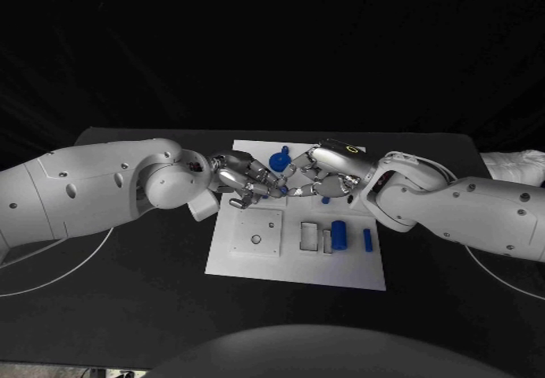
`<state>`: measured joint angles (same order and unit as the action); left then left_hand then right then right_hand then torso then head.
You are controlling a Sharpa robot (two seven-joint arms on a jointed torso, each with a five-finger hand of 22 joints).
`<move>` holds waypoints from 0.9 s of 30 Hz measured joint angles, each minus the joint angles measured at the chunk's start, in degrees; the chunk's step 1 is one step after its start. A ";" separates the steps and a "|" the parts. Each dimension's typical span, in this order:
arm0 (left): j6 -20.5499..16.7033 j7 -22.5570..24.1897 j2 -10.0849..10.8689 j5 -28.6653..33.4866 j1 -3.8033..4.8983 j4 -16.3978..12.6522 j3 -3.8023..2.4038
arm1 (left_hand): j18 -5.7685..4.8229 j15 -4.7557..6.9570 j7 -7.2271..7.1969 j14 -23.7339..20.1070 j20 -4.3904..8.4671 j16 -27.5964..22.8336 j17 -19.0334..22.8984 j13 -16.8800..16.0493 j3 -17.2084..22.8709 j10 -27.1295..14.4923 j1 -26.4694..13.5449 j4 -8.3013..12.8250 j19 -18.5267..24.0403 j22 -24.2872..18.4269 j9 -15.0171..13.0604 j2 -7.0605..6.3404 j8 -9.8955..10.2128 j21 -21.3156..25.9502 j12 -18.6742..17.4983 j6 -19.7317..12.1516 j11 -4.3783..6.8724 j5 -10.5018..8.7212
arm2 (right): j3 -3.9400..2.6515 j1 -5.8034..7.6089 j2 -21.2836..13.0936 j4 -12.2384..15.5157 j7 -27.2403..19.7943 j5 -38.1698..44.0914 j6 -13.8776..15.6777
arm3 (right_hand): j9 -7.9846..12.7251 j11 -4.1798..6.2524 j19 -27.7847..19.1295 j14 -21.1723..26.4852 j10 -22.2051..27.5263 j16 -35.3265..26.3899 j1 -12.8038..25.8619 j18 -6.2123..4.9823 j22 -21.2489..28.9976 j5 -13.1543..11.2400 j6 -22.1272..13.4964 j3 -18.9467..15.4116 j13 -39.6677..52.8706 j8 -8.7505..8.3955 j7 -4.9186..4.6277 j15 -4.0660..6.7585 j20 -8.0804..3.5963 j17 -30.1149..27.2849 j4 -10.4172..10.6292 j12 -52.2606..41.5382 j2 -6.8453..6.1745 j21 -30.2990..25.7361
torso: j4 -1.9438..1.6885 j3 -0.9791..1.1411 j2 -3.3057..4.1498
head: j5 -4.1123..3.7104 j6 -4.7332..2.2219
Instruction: Assemble the parts on the task board
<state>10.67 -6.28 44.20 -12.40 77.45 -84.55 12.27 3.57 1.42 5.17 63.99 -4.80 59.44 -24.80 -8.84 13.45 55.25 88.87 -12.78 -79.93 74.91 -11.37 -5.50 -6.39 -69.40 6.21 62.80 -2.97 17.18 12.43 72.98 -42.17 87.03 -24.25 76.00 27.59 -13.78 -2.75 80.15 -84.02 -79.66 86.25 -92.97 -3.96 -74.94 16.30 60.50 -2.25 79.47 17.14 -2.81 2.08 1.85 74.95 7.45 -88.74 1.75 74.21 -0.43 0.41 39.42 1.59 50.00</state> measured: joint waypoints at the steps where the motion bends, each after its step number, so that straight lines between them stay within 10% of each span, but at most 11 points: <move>1: 0.03 -0.02 -0.05 0.00 0.00 0.05 0.00 | 0.00 -0.08 -0.20 -0.08 0.11 0.00 0.00 0.01 0.00 -0.20 0.00 0.00 0.11 0.00 -0.02 0.00 0.00 0.19 0.00 -0.20 -0.17 0.00 | 0.00 0.00 -0.01 0.00 0.00 -0.02 -0.03 | 0.00 0.00 0.00 0.00 0.00 0.00 0.08 -0.01 0.00 0.00 0.08 0.00 0.01 0.00 -0.06 0.00 0.00 0.00 0.00 0.03 0.08 0.00 | 0.00 0.00 -0.01 | 0.04 0.00; 27: 0.31 0.03 0.25 0.44 0.07 0.29 -0.06 | 0.88 -0.84 0.69 -3.30 -0.82 -0.44 0.54 0.03 -2.54 -4.09 1.27 -0.64 3.96 0.00 1.18 0.67 1.99 6.35 1.46 -5.28 -0.81 0.93 | 0.10 -0.08 -0.74 -0.01 0.36 -0.92 -1.59 | -1.04 0.01 0.21 -0.30 0.01 0.00 2.08 0.00 0.02 -0.26 1.23 0.29 0.42 0.15 0.05 0.33 0.21 -0.02 0.64 -0.18 0.65 0.00 | 0.05 0.04 -0.06 | 0.15 0.00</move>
<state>10.98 -6.25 44.45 -11.96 77.53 -84.25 12.20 4.45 0.58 5.86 60.69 -5.61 59.00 -24.26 -8.81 10.92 51.16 90.14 -13.42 -75.97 74.90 -10.19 -4.83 -4.40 -63.05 7.67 57.52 -3.78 18.12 12.53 72.90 -42.92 87.02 -23.89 75.08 26.01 -14.82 -2.74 80.35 -84.32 -79.65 86.25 -90.89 -3.96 -74.92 16.04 61.73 -1.96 79.90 17.30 -2.76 2.41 2.06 74.93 8.08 -88.91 2.40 74.20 -0.38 0.45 39.36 1.74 50.00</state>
